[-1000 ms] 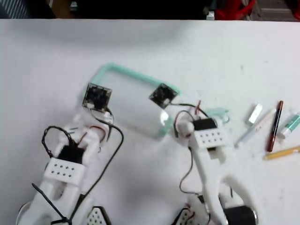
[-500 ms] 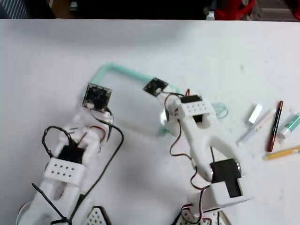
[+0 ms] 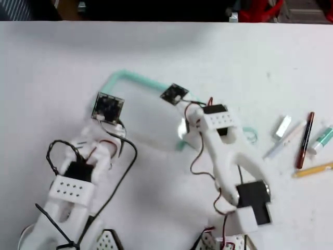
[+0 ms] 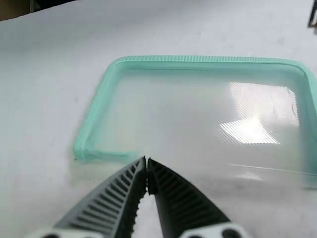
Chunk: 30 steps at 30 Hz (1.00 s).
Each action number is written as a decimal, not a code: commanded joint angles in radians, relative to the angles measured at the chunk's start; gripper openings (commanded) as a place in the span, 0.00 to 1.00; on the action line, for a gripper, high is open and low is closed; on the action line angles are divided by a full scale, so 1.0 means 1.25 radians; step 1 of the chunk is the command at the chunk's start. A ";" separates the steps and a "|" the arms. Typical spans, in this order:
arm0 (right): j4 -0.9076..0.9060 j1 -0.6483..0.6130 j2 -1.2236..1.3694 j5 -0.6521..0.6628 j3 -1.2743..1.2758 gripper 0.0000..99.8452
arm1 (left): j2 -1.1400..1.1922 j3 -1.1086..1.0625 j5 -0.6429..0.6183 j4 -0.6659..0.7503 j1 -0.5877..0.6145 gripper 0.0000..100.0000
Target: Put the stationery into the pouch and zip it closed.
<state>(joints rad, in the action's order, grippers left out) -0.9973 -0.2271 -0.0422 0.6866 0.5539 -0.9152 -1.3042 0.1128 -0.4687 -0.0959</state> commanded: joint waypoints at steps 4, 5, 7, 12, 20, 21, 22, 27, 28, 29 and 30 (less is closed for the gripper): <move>-0.013 -0.007 -0.220 -0.064 0.069 0.02 | -0.014 0.005 0.007 0.012 -0.008 0.17; -0.014 -0.017 -0.247 -0.066 0.083 0.02 | -0.014 0.005 0.007 0.007 -0.009 0.17; -0.029 -0.034 -0.303 -0.069 0.098 0.02 | -0.018 0.009 0.009 -0.011 -0.013 0.17; -0.110 -0.063 -0.445 -0.070 0.088 0.02 | -0.019 0.032 0.129 -0.068 -0.045 0.18; -0.240 -0.090 -0.587 -0.072 0.012 0.02 | -0.019 0.092 0.167 -0.214 -0.123 0.19; -0.261 -0.090 -0.592 -0.086 -0.014 0.02 | -0.019 0.093 0.173 -0.222 -0.126 0.19; -0.283 -0.090 -0.593 -0.109 -0.044 0.02 | -0.020 0.095 0.195 -0.231 -0.128 0.19; -0.374 -0.112 -0.592 -0.149 -0.187 0.02 | -0.106 0.125 0.201 -0.335 -0.158 0.19; -0.386 -0.120 -0.592 -0.149 -0.205 0.02 | -0.141 0.125 0.199 -0.352 -0.157 0.19; -0.395 -0.128 -0.592 -0.149 -0.220 0.02 | -0.177 0.119 0.198 -0.366 -0.154 0.19; -0.398 -0.138 -0.592 -0.151 -0.233 0.02 | -0.217 0.107 0.198 -0.374 -0.153 0.19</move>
<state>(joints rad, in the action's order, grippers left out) -1.4745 -0.3744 -0.7541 0.5117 0.3560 -1.0564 -1.2075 0.3705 -0.8984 -0.2754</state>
